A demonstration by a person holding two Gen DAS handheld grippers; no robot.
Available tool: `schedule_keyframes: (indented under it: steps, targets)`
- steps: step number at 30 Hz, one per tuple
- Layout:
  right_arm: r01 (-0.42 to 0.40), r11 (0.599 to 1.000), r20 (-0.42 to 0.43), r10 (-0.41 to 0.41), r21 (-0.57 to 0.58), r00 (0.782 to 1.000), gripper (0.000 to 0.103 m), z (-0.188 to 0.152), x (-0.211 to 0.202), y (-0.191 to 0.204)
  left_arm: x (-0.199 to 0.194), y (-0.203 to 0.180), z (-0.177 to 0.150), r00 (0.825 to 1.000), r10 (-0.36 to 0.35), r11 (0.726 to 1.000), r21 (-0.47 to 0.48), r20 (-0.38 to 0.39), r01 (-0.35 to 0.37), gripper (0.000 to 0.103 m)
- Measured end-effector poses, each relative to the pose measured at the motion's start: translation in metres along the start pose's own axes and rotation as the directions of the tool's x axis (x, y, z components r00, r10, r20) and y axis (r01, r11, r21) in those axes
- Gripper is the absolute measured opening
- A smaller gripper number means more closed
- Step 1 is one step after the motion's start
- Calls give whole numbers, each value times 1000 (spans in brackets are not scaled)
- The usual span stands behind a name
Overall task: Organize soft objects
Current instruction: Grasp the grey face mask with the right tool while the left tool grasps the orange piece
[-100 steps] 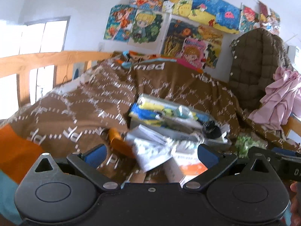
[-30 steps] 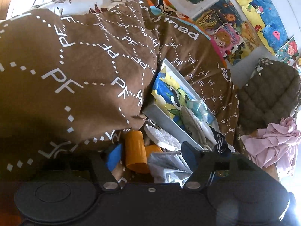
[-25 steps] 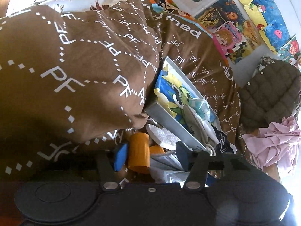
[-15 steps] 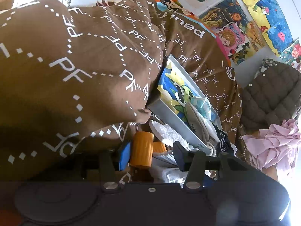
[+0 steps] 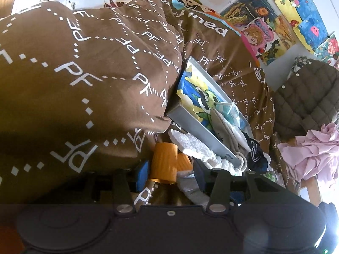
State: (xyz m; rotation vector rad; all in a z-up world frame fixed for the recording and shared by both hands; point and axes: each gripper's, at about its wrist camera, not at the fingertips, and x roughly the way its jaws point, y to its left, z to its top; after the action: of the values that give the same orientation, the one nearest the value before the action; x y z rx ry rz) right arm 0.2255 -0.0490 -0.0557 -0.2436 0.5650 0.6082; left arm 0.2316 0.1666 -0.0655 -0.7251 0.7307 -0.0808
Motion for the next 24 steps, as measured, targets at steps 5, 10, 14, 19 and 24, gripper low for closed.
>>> schedule_keyframes:
  steps: [5, 10, 14, 19, 24]
  targets:
    - [-3, 999, -8, 3, 35, 1000, 19, 2, 0, -6, 2, 3, 1, 1000, 9, 1000, -1, 5, -9, 46]
    - [-6, 1000, -1, 6, 30, 1000, 18, 2, -2, -5, 8, 1, 0, 1000, 17, 999, 39, -2, -17, 42]
    - [-18, 999, 21, 18, 36, 1000, 16, 2, -5, -4, 9, 0, 0, 999, 38, 998, 59, -4, -38, 25]
    - [-22, 1000, 70, 21, 21, 997, 13, 3, -12, -1, 5, -4, -2, 999, 38, 995, 89, 27, -40, 19]
    - [24, 999, 107, -27, 26, 994, 11, 6, -19, -4, -3, -20, -8, 995, 50, 977, 200, 90, -68, 17]
